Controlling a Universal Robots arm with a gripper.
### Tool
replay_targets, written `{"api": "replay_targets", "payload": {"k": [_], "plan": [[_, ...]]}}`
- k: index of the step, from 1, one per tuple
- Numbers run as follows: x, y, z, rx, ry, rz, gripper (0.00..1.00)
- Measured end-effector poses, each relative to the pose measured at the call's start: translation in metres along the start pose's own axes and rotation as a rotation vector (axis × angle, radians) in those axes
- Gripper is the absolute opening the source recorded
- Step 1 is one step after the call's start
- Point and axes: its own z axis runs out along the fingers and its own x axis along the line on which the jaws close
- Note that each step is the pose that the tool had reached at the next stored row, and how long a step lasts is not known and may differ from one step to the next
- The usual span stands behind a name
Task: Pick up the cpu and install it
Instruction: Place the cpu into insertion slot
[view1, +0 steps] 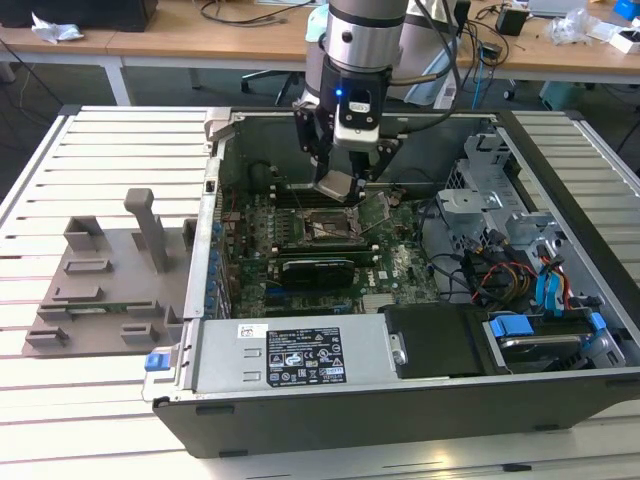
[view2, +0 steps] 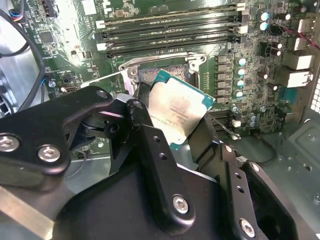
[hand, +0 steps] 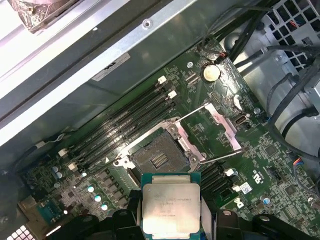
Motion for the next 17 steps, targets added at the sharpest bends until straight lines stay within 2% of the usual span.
{"api": "replay_targets", "payload": {"k": [17], "plan": [[0.0000, 0.0000, 0.0002, -0.0024, 0.0082, 0.160, 0.55]]}}
